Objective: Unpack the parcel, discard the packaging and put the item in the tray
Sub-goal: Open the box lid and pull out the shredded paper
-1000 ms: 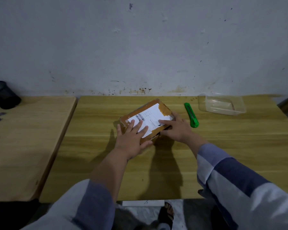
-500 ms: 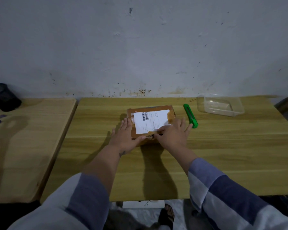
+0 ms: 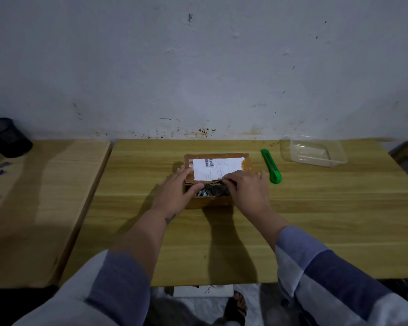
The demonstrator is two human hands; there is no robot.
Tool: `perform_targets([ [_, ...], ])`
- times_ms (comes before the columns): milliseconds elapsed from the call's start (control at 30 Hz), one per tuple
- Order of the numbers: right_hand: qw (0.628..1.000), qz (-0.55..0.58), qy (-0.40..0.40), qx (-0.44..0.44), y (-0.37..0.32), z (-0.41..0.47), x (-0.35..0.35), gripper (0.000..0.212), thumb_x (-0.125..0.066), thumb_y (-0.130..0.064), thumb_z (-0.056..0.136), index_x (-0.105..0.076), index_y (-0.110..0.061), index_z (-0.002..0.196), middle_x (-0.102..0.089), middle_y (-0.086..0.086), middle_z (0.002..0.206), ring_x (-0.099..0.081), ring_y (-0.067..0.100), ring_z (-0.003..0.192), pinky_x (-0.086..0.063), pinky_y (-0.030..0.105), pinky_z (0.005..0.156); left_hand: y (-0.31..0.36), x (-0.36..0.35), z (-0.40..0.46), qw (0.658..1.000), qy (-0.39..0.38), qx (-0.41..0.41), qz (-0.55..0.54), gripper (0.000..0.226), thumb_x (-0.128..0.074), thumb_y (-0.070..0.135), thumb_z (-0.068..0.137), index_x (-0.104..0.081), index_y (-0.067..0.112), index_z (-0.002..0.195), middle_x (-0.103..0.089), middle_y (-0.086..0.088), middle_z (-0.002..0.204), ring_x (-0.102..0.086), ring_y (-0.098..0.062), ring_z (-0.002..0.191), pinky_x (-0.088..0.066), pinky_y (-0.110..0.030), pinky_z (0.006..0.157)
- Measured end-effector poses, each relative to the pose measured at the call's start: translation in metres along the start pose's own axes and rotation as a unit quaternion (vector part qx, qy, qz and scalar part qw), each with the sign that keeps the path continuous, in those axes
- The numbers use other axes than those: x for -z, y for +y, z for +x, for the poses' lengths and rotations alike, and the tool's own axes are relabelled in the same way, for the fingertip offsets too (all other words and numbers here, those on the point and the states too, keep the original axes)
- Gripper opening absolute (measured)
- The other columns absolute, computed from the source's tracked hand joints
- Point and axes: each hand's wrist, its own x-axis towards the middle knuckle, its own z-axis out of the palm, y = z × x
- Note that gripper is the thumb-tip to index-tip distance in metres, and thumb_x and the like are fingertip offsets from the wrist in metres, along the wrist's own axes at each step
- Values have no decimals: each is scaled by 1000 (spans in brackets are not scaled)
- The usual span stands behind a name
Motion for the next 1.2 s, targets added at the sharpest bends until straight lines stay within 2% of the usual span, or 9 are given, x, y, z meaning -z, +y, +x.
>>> perform_targets([
  [133,997,-12,58,46,15,3,4,34,-54,-51,87,-64,-31,113,-69,-7,107,-59,19,110,-23,59,111,11,11,4,998,45,0,-45,60,-48,60,87,-45,31,139,-32,4,154,-35,-24,139,-35,-45,108],
  [200,994,16,88,56,28,8,3,30,-64,-35,84,-65,-26,113,-67,-1,108,-59,25,109,-35,57,106,17,15,8,996,59,12,-72,55,-49,58,88,-47,31,136,-41,6,149,-48,-25,128,-44,-38,96],
  [300,978,137,155,29,41,24,10,19,-66,-6,82,-69,-12,100,-65,8,98,-60,28,93,-51,40,82,27,20,16,992,93,22,-84,45,-49,54,91,-52,32,130,-62,6,115,-59,-13,66,-41,-18,51],
  [367,966,187,178,5,39,38,20,16,-66,-5,83,-69,-9,98,-64,8,96,-59,20,87,-50,31,78,34,23,27,985,122,21,-118,39,-49,48,92,-56,27,125,-64,6,103,-55,-14,55,-39,-24,43],
  [467,955,229,189,-16,36,64,31,21,-67,-7,83,-65,-10,104,-63,9,100,-52,9,85,-39,15,77,40,26,49,976,159,33,-149,32,-50,38,95,-59,17,118,-62,10,108,-59,-12,76,-40,-19,52],
  [733,947,283,131,-79,55,127,12,64,-60,-16,90,-31,-32,145,-61,9,104,-58,23,90,-52,38,78,42,22,111,964,239,45,-110,55,-56,30,94,-33,32,144,-61,9,102,-58,-8,81,-43,-19,54],
  [900,965,249,53,-68,74,140,-16,66,-56,-14,92,-24,-32,147,-61,5,98,-57,21,85,-48,31,71,30,6,129,971,203,48,-115,82,-61,18,90,-10,47,147,-53,2,137,-61,-14,105,-50,-25,76],
  [1000,966,241,41,-88,82,132,-33,54,-55,-17,93,-37,-30,143,-65,11,108,-62,25,89,-50,32,74,19,-5,131,979,184,44,-77,70,-60,22,89,-22,44,144,-56,1,133,-59,-11,101,-54,-28,84],
  [1200,953,277,54,-106,82,128,-41,47,-54,-17,94,-43,-23,140,-64,12,116,-62,27,101,-50,34,86,12,-19,134,982,174,57,-45,49,-56,27,91,-42,32,138,-60,7,120,-54,-3,85,-46,-10,68],
])
